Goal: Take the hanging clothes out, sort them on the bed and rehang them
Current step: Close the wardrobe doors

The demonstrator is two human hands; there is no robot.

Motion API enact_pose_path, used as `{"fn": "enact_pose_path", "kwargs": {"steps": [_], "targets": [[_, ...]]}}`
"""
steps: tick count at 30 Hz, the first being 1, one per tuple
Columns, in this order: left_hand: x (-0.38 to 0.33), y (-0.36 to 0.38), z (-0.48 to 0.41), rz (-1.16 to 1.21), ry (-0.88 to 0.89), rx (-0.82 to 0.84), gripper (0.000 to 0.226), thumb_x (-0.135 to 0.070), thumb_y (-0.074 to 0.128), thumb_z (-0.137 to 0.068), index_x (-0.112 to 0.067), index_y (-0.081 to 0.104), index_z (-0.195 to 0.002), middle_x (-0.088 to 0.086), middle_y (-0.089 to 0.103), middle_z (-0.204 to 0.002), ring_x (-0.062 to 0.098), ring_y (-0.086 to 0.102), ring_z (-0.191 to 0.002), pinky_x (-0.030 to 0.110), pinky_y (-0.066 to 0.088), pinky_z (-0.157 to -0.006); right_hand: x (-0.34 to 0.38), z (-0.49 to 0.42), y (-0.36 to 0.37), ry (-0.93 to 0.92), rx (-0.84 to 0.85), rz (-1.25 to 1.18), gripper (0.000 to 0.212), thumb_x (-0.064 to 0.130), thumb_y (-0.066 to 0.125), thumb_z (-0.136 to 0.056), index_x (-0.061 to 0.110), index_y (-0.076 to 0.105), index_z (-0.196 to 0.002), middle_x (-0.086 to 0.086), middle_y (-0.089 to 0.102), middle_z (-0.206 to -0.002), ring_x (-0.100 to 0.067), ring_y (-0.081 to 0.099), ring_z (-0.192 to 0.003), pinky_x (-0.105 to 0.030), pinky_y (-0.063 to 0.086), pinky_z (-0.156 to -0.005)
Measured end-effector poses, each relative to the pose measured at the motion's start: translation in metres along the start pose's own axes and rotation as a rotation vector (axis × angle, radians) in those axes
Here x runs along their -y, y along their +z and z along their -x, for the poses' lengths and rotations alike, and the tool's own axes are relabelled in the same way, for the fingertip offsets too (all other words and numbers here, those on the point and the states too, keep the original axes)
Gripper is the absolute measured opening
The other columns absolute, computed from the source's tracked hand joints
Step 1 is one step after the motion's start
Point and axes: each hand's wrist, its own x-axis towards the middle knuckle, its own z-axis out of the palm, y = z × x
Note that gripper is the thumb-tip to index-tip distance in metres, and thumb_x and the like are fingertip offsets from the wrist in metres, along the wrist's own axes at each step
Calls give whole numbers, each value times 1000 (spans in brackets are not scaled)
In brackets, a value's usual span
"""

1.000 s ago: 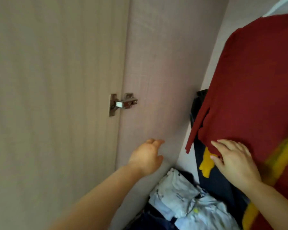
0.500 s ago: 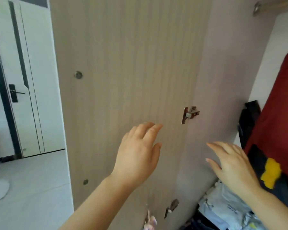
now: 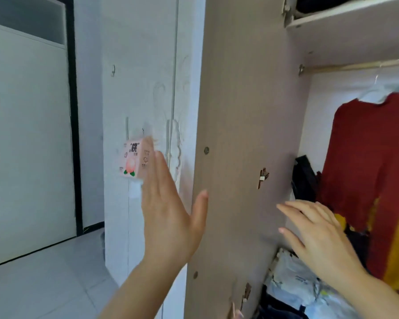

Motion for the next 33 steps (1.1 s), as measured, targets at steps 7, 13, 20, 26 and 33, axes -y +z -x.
{"fn": "enact_pose_path", "kwargs": {"steps": [7, 13, 20, 26, 33], "targets": [[2, 7, 1, 177, 3, 230, 79, -39, 55, -87, -28, 6, -148, -14, 12, -154, -2, 7, -140, 35, 19, -116, 8, -12, -45, -11, -41, 46, 52, 46, 34, -92, 10, 65, -113, -4, 64, -108, -23, 60, -102, -45, 39, -97], [-23, 17, 19, 113, 97, 242, 78, -52, 46, -86, -35, -9, -139, -24, -3, -146, -19, -11, -131, 1, -4, -103, 4, -17, -92, 20, -109, 51, 37, 32, 60, -88, 10, 62, -118, -6, 62, -113, -26, 58, -107, -39, 31, -101], [-82, 49, 50, 131, 280, 258, 69, -56, 36, -86, -39, 1, -144, -8, 17, -149, -3, 8, -135, 21, 14, -106, -6, -17, -148, -10, -199, -11, 42, 30, 56, -87, 17, 55, -127, 0, 57, -122, -13, 42, -117, -22, 23, -104], [-119, 97, 66, 207, 449, 349, 67, -40, 43, -94, -12, 11, -147, 3, 30, -150, 11, 36, -132, 41, 39, -104, -28, -15, -160, -169, -254, 108, 43, 28, 60, -85, 12, 57, -125, -7, 58, -125, -22, 47, -121, -40, 28, -109], [-140, 164, 72, 121, 583, 439, 75, -34, 55, -91, -23, 6, -146, 0, 9, -155, 19, 21, -141, 47, 34, -107, -84, -15, -157, -63, -62, 423, 53, 31, 73, -77, 7, 59, -123, -11, 55, -131, -29, 47, -126, -48, 30, -107]]}}
